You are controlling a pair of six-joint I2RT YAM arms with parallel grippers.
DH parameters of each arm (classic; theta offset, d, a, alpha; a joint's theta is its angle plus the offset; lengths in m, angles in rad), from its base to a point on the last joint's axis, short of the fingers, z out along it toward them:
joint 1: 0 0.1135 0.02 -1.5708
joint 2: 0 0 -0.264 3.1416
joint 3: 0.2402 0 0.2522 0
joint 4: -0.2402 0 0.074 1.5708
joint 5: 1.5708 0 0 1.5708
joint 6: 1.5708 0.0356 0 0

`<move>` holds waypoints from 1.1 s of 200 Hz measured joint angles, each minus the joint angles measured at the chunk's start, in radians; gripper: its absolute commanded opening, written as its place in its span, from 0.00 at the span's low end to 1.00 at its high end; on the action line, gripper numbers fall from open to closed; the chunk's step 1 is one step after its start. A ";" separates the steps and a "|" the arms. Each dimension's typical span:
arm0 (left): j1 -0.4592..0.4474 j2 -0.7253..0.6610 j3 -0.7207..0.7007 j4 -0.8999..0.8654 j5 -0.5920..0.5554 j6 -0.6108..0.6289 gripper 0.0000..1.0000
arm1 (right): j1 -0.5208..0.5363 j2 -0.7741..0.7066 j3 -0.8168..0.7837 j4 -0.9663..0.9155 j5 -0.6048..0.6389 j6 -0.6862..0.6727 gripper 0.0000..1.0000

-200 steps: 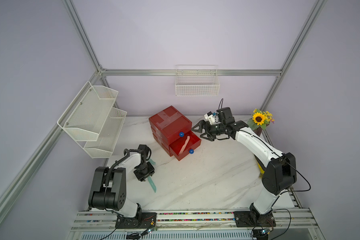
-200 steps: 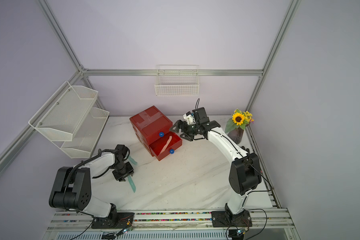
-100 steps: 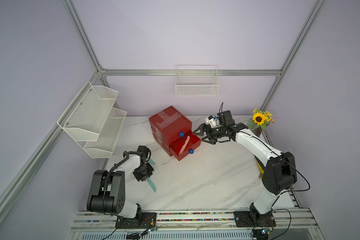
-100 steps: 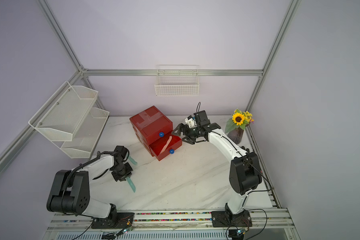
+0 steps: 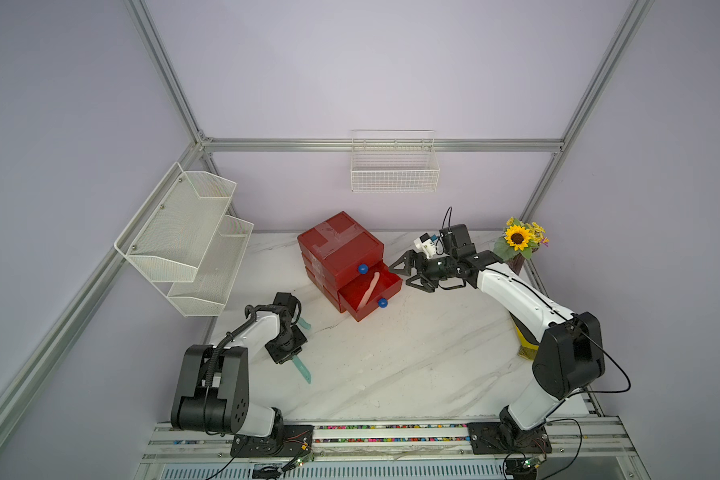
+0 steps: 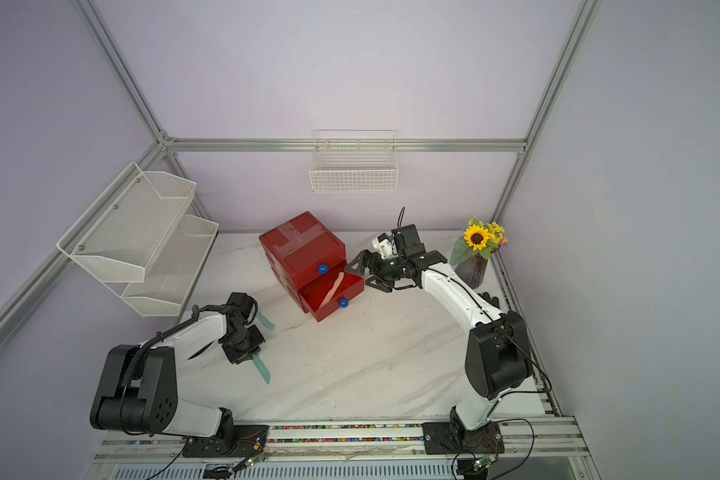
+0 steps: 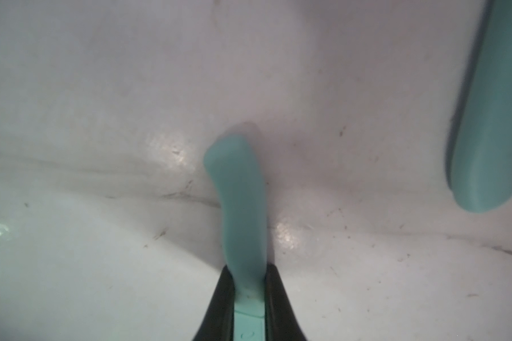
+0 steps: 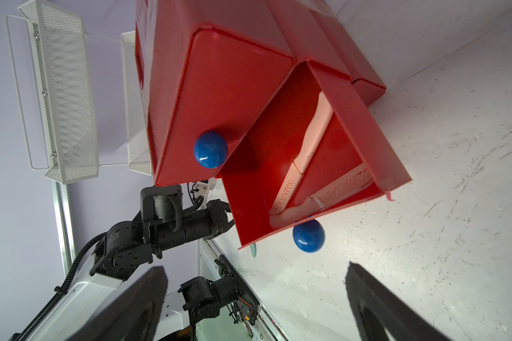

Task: Place the fruit knives into the drawer by color
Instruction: Pick up the fruit knife from the center of the board.

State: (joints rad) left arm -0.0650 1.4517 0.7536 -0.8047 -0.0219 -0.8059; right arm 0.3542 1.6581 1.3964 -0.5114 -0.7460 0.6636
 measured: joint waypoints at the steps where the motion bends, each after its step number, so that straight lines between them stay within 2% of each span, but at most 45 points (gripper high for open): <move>1: 0.000 -0.001 0.000 0.000 0.000 0.002 0.12 | 0.000 -0.001 -0.002 0.001 -0.001 0.000 0.98; 49: 0.001 -0.014 0.000 -0.016 0.053 0.076 0.13 | 0.039 -0.100 -0.129 0.076 -0.050 -0.026 0.97; 96: -0.002 -0.121 0.008 -0.057 0.157 0.095 0.15 | 0.174 -0.112 -0.152 0.113 -0.056 -0.055 0.97; 135: -0.005 -0.150 0.043 -0.092 0.238 0.113 0.15 | 0.276 -0.101 -0.151 0.140 -0.047 -0.080 0.97; 220: -0.062 -0.190 0.322 -0.283 0.359 0.175 0.16 | 0.428 0.012 -0.075 0.142 0.001 -0.154 0.96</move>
State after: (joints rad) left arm -0.1268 1.2617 1.0756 -1.0878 0.3374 -0.6304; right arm 0.7826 1.6699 1.3216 -0.3691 -0.7448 0.5091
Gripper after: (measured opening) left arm 0.161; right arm 0.963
